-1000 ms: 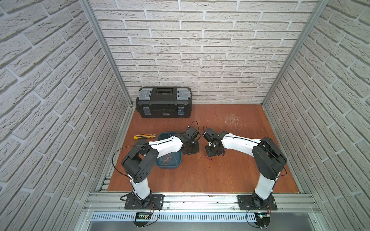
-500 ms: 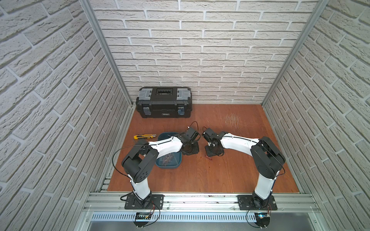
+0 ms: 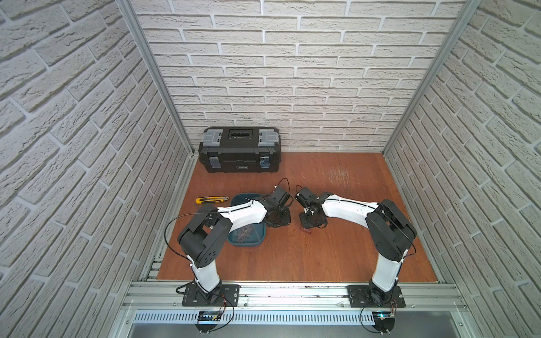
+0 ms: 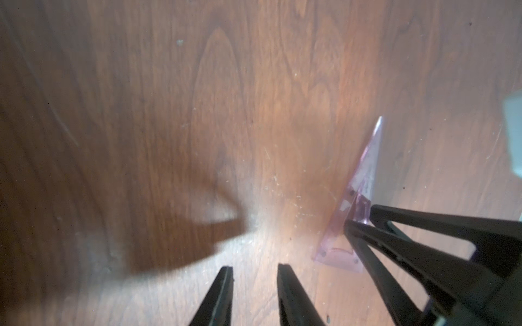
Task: Put the scattered rulers into the storage box
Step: Pick up the ruler from the center of the board.
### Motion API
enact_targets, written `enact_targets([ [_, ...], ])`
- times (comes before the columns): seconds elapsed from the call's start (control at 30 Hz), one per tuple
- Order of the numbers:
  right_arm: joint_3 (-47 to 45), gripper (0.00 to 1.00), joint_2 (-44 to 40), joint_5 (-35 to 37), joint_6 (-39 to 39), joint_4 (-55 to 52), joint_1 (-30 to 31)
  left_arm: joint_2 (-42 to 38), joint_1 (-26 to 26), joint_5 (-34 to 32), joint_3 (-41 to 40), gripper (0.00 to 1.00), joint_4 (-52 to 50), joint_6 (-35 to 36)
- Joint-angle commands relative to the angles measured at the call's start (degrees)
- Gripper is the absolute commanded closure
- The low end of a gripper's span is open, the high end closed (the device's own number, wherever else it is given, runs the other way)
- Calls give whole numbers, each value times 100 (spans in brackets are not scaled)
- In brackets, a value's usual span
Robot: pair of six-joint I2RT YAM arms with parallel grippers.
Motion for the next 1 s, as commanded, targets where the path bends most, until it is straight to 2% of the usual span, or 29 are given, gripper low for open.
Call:
enact_targets([
  [0.0, -19, 73, 149, 15, 73, 113, 49, -163, -44, 33, -136, 68, 255, -110],
  [0.57, -467, 78, 93, -699, 265, 641, -243, 308, -140, 653, -297, 65, 1334, -517],
  [0.97, -968, 78, 48, -1365, 464, 1216, -605, 583, -181, 895, -205, 65, 1650, -638],
])
